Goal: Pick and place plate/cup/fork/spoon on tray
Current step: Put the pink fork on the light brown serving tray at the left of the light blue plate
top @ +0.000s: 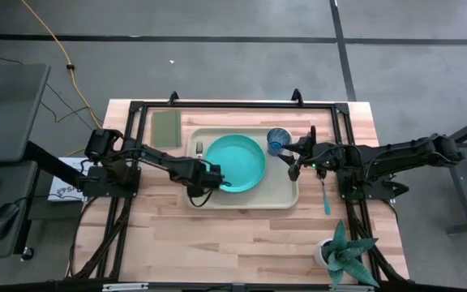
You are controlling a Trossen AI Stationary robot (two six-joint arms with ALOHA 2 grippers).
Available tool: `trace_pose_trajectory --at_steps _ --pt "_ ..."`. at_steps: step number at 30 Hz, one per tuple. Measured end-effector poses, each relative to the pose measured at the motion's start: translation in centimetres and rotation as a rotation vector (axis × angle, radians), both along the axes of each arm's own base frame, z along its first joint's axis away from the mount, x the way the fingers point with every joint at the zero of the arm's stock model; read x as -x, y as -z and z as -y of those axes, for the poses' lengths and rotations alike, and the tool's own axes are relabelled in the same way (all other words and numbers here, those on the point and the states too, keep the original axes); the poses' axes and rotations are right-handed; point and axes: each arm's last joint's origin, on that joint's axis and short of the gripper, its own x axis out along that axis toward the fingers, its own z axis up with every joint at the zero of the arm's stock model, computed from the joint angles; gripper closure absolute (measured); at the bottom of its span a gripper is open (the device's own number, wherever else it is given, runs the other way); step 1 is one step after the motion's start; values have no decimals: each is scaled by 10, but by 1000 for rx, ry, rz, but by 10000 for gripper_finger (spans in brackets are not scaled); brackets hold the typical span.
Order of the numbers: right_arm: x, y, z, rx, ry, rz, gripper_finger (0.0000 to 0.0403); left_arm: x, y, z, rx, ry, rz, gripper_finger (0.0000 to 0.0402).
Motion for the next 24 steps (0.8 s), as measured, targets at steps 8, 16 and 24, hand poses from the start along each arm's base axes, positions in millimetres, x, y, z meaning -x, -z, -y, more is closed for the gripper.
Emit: trace_pose_trajectory --at_steps 8,16,24 --pt "0 0 0 26 -13 -13 214 6 13 -20 77 43 -43 401" --pt "0 0 0 39 -19 -18 214 9 18 -26 108 31 -30 392" --pt "0 0 0 38 -19 -17 214 6 18 -24 125 -39 42 358"
